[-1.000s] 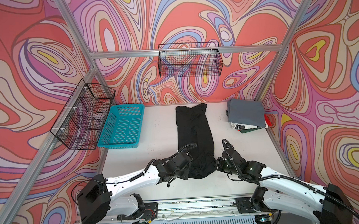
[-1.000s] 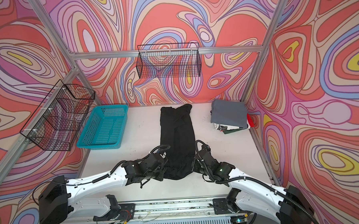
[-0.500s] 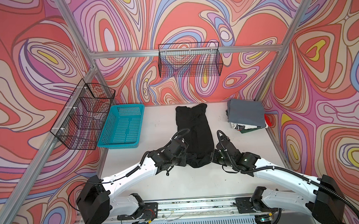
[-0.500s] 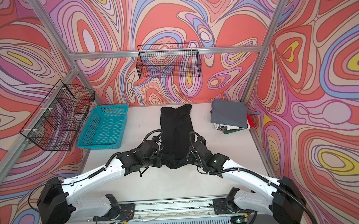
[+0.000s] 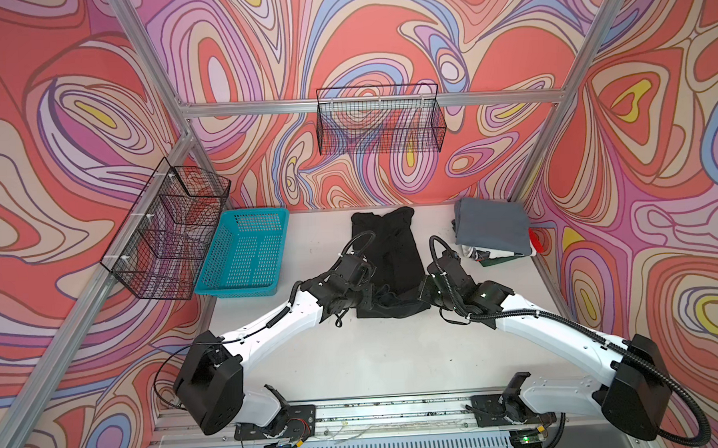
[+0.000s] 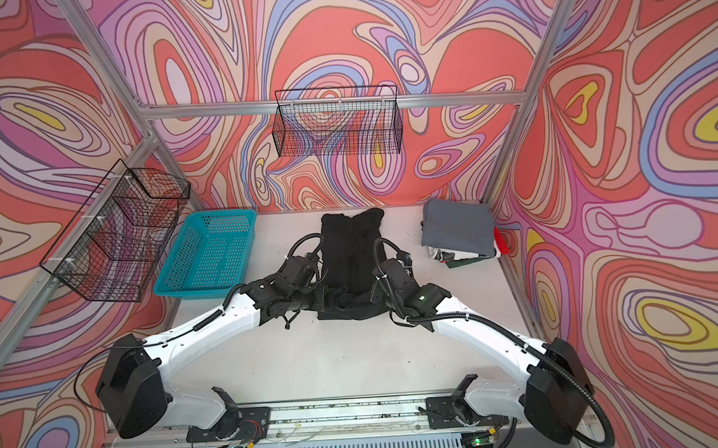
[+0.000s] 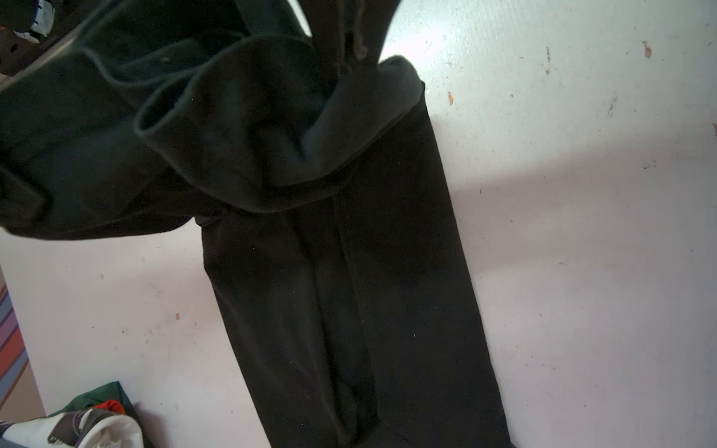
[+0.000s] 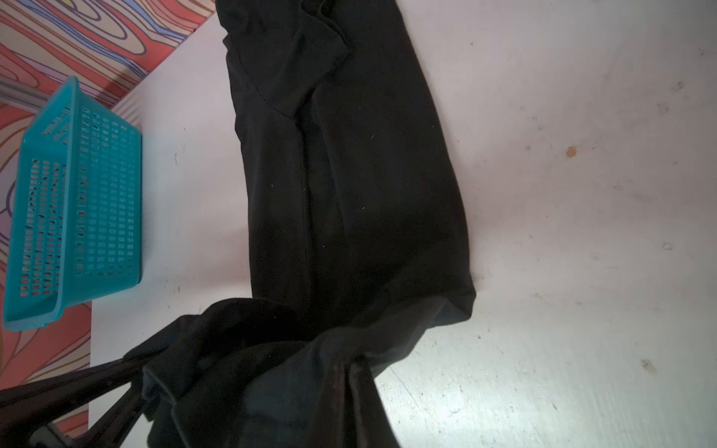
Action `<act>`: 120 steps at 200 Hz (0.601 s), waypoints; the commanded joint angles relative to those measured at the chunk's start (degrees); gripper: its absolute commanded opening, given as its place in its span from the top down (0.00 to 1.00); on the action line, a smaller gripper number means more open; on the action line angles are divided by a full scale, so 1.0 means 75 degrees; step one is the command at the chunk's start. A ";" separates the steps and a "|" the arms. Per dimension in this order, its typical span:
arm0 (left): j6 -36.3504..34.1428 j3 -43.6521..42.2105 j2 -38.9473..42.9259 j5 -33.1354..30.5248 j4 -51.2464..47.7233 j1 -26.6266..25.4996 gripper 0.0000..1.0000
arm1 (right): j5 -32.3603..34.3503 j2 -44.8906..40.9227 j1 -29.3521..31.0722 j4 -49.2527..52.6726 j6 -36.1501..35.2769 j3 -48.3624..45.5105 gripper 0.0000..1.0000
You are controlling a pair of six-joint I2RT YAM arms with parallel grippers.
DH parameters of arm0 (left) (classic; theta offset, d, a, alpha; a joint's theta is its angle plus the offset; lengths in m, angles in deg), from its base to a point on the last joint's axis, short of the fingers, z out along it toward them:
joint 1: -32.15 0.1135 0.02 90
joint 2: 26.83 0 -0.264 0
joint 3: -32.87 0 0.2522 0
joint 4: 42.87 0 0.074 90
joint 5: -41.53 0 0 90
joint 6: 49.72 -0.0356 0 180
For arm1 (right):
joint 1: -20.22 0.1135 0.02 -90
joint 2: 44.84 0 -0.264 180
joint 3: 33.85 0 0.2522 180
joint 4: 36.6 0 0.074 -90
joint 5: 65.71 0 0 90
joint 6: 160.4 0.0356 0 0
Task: Fold and stack the t-shirts
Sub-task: 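Lift the near end and fold it away from the robot with both grippers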
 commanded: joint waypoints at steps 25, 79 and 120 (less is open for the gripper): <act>-0.0231 0.0530 -0.0364 0.0072 -0.0062 0.0233 1.00 | -0.0426 0.0163 -0.0540 -0.0138 -0.0266 -0.0088 1.00; -0.0333 0.0912 -0.0925 0.0067 -0.0168 0.0436 1.00 | -0.0858 0.0905 -0.0990 -0.0264 -0.0765 0.0360 1.00; -0.0319 0.1091 -0.1293 0.0203 -0.0023 0.0690 1.00 | -0.1099 0.1509 -0.1333 -0.0251 -0.1118 0.0881 1.00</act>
